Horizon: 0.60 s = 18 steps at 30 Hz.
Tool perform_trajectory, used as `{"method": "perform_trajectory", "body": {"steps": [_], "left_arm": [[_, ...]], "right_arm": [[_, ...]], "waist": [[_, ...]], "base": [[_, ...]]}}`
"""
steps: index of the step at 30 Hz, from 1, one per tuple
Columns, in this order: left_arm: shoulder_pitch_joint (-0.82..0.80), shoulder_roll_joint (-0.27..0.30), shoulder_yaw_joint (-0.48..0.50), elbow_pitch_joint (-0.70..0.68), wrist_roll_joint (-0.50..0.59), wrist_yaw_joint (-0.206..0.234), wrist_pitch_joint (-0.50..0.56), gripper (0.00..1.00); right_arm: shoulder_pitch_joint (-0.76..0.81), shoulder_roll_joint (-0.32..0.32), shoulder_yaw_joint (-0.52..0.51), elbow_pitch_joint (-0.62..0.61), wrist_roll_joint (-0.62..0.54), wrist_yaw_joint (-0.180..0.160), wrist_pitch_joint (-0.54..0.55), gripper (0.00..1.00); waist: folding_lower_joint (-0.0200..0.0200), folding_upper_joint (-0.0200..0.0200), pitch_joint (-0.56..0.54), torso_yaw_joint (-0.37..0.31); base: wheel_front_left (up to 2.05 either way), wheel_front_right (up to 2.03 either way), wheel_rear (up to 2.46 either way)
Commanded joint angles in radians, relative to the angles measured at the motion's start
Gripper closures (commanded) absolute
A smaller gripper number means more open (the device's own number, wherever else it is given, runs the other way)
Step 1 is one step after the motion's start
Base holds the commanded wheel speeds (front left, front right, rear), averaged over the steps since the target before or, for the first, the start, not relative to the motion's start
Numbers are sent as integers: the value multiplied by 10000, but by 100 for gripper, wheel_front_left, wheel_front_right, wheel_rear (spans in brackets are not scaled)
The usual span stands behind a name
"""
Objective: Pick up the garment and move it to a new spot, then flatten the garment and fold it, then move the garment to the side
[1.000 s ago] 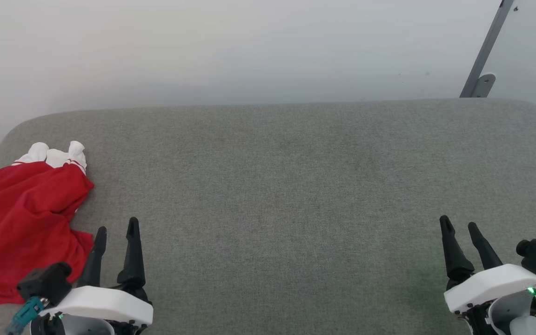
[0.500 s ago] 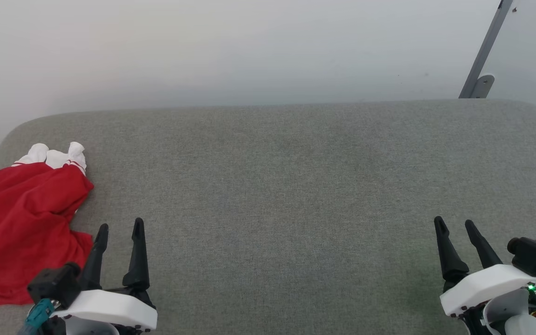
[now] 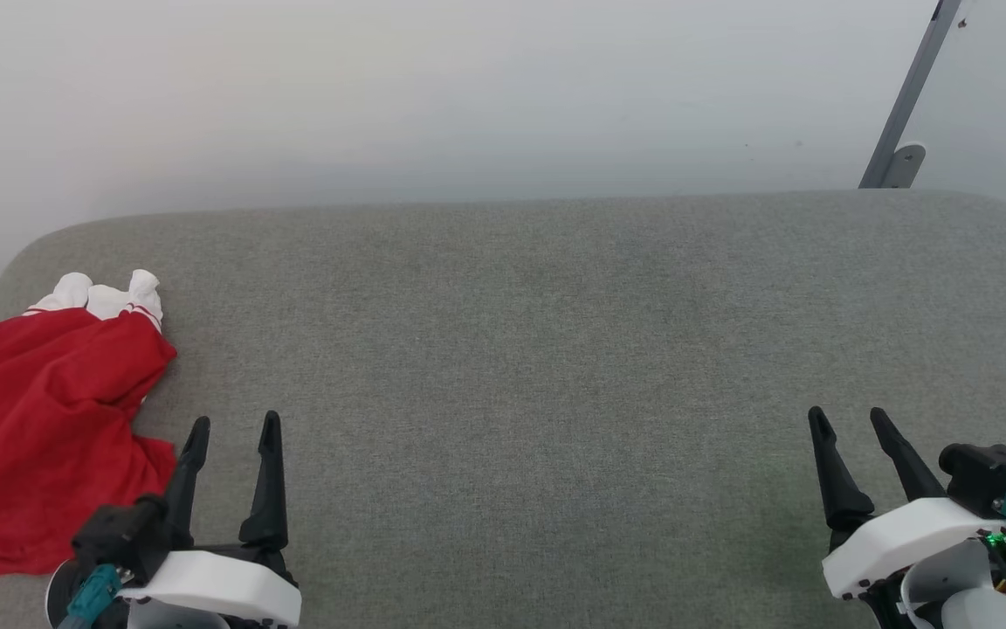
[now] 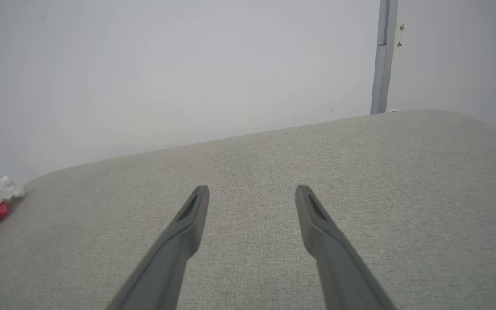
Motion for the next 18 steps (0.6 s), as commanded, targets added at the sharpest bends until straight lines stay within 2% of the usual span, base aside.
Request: {"method": "perform_trajectory", "body": {"steps": [1, 15, 18], "left_arm": [[89, 28, -10, -34, 286, -72, -112, 0], [139, 55, -24, 105, 1157, -165, -367, 0], [108, 43, -14, 141, 1070, -178, -368, 0]], "right_arm": [[-81, -64, 72, -44, -239, 0, -86, 0], [-71, -177, 206, -1, -1146, 0, -341, 0], [-56, -179, 201, 0, -1122, 0, -350, 0]], "waist": [[0, -1, -10, -2], [0, -1, -80, -7], [0, -1, -81, -7]], "base": [[0, 0, 0], [0, 0, 0], [0, 0, 0]]}}
